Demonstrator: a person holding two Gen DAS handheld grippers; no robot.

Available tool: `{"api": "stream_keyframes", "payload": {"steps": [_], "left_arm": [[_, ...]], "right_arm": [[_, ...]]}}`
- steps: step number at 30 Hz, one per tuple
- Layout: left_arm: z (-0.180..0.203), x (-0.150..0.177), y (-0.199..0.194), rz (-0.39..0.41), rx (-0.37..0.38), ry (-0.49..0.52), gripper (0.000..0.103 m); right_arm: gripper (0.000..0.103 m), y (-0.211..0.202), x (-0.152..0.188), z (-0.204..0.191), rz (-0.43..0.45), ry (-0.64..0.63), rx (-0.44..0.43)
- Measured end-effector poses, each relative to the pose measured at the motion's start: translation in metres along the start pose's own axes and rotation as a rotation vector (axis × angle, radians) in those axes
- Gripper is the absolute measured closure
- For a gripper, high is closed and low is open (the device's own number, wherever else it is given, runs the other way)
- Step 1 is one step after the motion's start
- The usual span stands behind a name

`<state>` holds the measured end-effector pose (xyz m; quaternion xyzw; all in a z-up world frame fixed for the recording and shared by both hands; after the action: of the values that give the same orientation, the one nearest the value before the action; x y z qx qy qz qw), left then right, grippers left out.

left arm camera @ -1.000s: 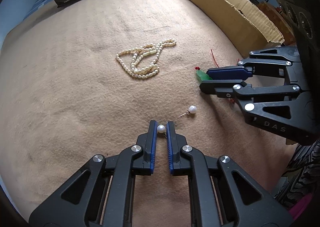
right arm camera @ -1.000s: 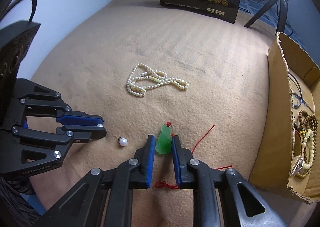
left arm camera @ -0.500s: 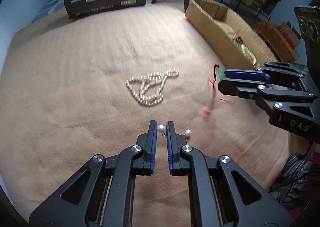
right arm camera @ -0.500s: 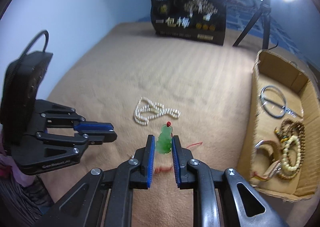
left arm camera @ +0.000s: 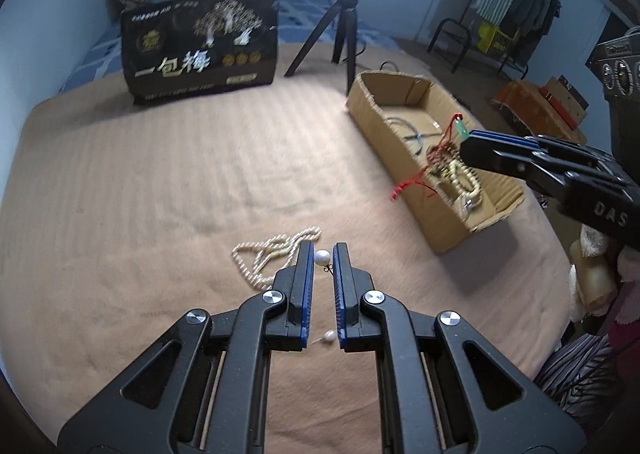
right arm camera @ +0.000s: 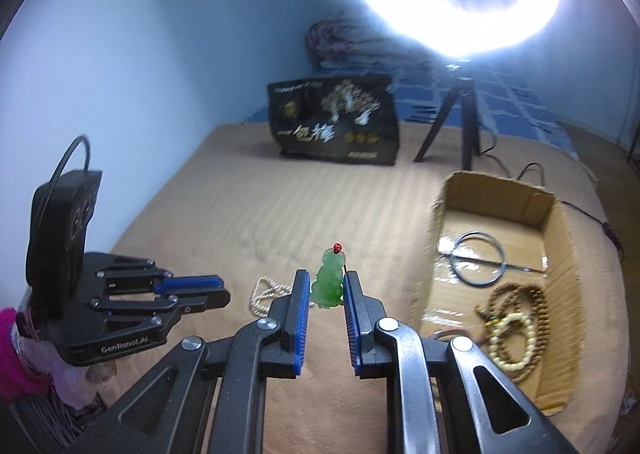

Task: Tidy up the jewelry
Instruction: 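Carry the earring with the left tool while the right tool carries the pendant into the box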

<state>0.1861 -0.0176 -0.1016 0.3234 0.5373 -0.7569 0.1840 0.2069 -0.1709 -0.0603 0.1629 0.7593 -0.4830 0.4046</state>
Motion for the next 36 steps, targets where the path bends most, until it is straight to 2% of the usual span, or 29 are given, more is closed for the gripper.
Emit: {"api": "stream_keyframes", "payload": {"steps": [14, 23, 36], "left_arm": [[0.061, -0.035, 0.020, 0.076, 0.070, 0.041, 0.095], [0.092, -0.052, 0.057, 0.070, 0.102, 0.047, 0.095], [0.118, -0.061, 0.101, 0.034, 0.106, 0.074, 0.095]], "right_arm": [[0.088, -0.018, -0.017, 0.064, 0.043, 0.058, 0.130], [0.088, -0.017, -0.020, 0.107, 0.037, 0.120, 0.197], [0.088, -0.002, -0.008, 0.138, -0.003, 0.173, 0.247]]}}
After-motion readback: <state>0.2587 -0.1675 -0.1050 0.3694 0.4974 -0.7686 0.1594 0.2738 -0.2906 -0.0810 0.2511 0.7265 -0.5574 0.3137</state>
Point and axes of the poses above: each gripper's, at about its wrist camera, not at the fingertips, and y roughly the way its jaws point, z to its right, x to its underside, the point moved 3 cm from there along y, roughly the way its jaws point, and after that the axes turned 10 degrees about z, right-handed, at the moved point
